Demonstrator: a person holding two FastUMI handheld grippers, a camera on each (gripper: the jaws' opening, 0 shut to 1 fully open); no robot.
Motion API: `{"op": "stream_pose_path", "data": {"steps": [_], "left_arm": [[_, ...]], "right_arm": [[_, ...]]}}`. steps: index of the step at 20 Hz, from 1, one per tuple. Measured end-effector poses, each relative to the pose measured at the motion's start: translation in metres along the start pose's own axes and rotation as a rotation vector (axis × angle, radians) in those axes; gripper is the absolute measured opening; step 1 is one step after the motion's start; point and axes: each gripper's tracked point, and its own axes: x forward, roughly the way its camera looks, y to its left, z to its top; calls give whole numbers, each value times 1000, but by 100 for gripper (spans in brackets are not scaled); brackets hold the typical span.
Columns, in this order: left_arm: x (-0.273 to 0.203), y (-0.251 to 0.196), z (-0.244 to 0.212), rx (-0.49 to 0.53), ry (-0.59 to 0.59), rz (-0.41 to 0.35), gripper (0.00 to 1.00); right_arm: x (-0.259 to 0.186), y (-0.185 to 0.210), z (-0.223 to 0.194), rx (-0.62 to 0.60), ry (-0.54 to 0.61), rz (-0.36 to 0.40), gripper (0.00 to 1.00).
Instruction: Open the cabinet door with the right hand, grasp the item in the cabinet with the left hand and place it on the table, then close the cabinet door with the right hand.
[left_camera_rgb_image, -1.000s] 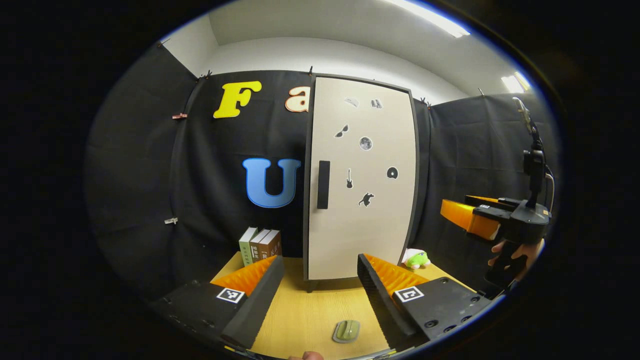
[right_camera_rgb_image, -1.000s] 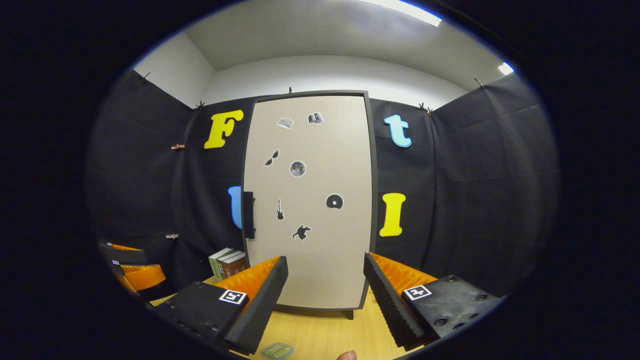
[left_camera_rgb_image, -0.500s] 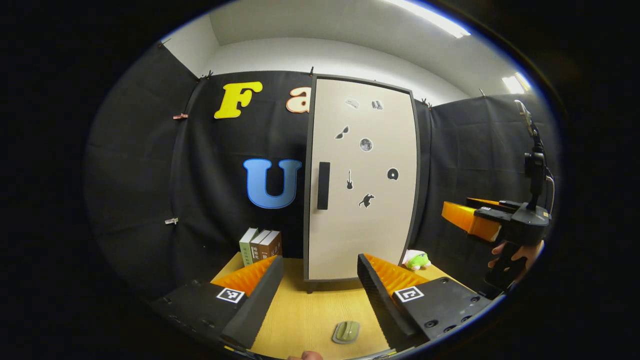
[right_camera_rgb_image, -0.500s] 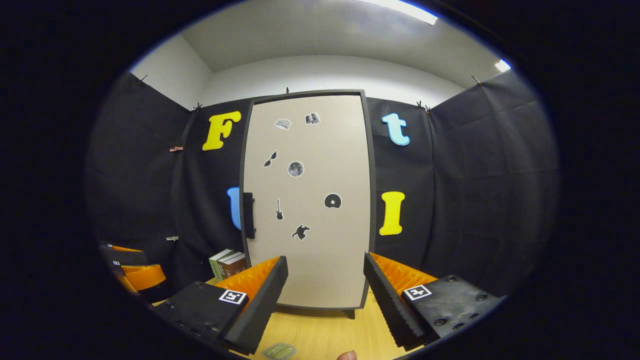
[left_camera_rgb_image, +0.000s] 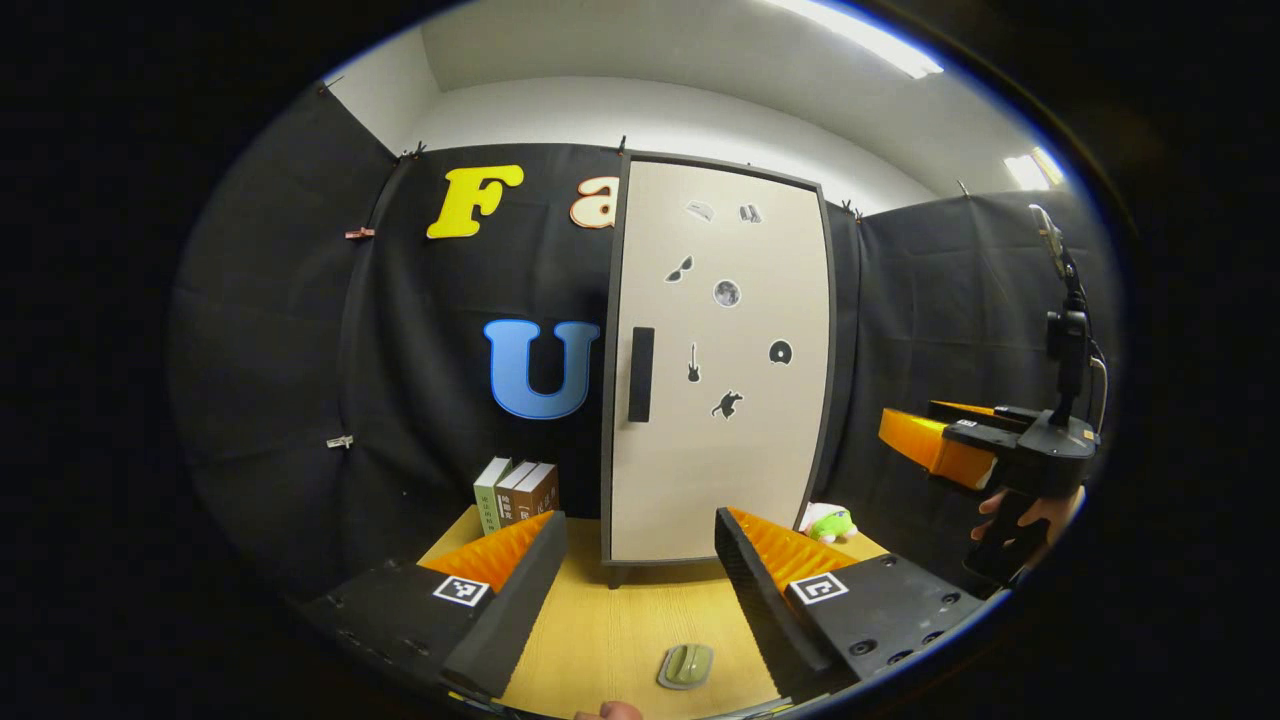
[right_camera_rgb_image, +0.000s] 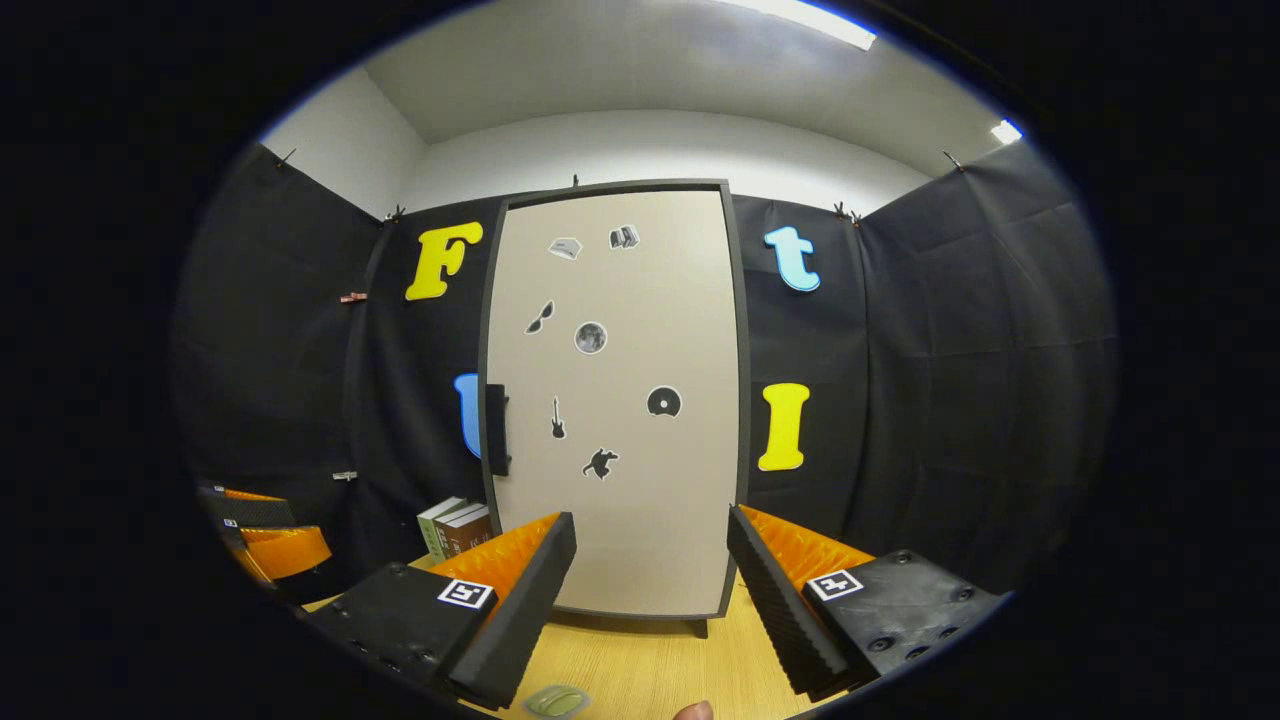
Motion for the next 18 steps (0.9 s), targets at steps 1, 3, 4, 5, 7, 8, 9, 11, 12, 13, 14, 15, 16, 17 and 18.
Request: {"op": "stream_pose_path", "data": {"steps": [1,3,4,5,7,8,9,11,12,13,14,15,16,17,18], "left_arm": [[0,-1,0,4,-1,1,93],[2,-1,-1,2,1,6,93],[2,-1,-2,-1,5,8,93],[3,-2,-2,-2,7,10,93],[5,-3,1,0,2,16,94],[5,-4,1,-1,4,20,94],[6,-6,1,-1,3,23,94],[8,-9,1,-2,1,24,94],[8,-11,1,-1,1,28,94],[9,-13,1,-1,0,28,93],[11,-15,1,-1,1,30,93],[12,-17,0,1,3,31,94],[13,-19,1,2,3,33,94],[14,-21,2,1,3,33,94],[15,-24,3,0,1,31,94]], "right_arm": [[1,0,-1,1,2,1,98],[5,3,-1,10,5,8,98],[6,4,1,13,2,13,98],[8,3,3,8,-3,17,98],[11,1,6,-8,-15,21,98],[10,0,6,-10,-14,24,98],[10,0,6,-4,-11,30,98],[9,-3,5,-3,-12,35,98],[8,-6,4,-7,-13,37,98],[8,-8,4,-12,-13,40,98],[8,-10,4,-13,-13,41,98],[8,-13,3,-11,-10,41,98],[8,-15,3,-9,-7,43,98],[9,-17,2,-9,-2,42,98],[9,-18,3,-11,0,44,98]]}}
